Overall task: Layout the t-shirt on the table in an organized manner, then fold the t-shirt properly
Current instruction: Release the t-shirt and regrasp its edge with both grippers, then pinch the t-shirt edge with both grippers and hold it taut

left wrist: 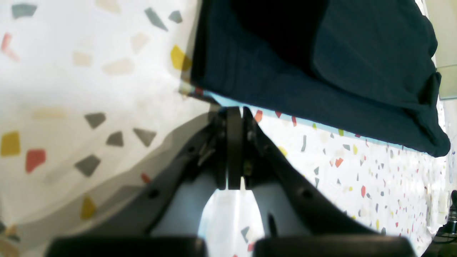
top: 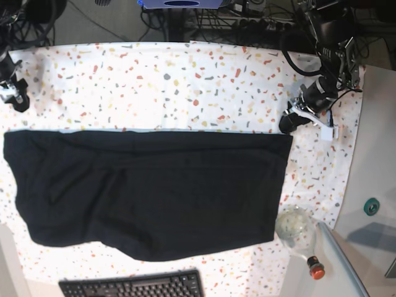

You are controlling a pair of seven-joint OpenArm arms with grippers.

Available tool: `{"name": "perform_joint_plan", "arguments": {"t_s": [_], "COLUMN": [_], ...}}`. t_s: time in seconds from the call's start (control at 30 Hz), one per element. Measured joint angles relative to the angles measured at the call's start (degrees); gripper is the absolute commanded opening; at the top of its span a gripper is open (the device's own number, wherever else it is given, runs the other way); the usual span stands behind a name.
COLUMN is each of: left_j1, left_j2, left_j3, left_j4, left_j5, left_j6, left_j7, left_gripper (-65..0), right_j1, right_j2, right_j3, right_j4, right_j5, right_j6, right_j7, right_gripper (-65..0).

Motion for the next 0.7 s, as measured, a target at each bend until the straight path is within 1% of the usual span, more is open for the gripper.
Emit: {"name": "perform_joint_plan", "arguments": {"t_s": [0.03, 0.07, 0.17, 0.23, 0.27, 0.3, 0.43, 0.6, 0.7], "left_j1": [-0.15, -0.26, -0.28, -0.46, -0.7, -0.83, -0.76, -1.11, -1.09], "left_j2": [0.0, 0.0, 0.0, 0.02, 0.02, 0.02, -0.09, -1.66, -1.88], "left_j3": [0.02, 0.04, 0.07, 0.09, 0.11, 0.11, 0.11, 0.28, 0.15], "left_j4": [0.0, 0.0, 0.02, 0.04, 0.04, 0.04, -0.11, -0.48, -0.48], "left_j5": [0.04, 0.22, -0.24, -0.68, -0.2, 0.02, 0.42, 0.66, 0.66], "left_j6": [0.04, 0.11, -0.5, -0.63, -0.57, -0.46, -0.02, 0.15, 0.15], "left_j7": [0.04, 0.09, 0.24, -0.17, -0.85, -1.62, -3.76, -3.45, -3.48], "left_gripper": [-65.0, -62.0, -48.7, -42.9, -41.5, -40.5, -40.3, -40.3, -40.3], "right_j1": [-0.15, -0.28, -0.24, -0.28, -0.44, -0.57, -0.57, -0.59, -0.55], "right_j2": [-0.04, -0.13, -0.2, -0.17, -0.17, -0.17, -0.17, -0.17, -0.17], "right_j3": [0.02, 0.02, 0.02, 0.02, 0.02, 0.02, 0.02, 0.02, 0.02], "right_j4": [0.0, -0.02, -0.04, -0.04, -0.04, -0.04, -0.04, -0.04, -0.04], "right_j5": [-0.04, -0.04, 0.0, -0.02, -0.02, -0.02, -0.02, -0.02, -0.02], "right_j6": [0.0, 0.0, 0.0, 0.0, 0.0, 0.0, 0.0, 0.0, 0.0], "right_j7": [-0.07, -0.11, -0.07, -0.07, -0.07, -0.07, -0.07, -0.07, -0.07], "right_gripper": [-43.7, -43.7, -43.7, -43.7, -43.7, -43.7, -43.7, -43.7, -43.7]}}
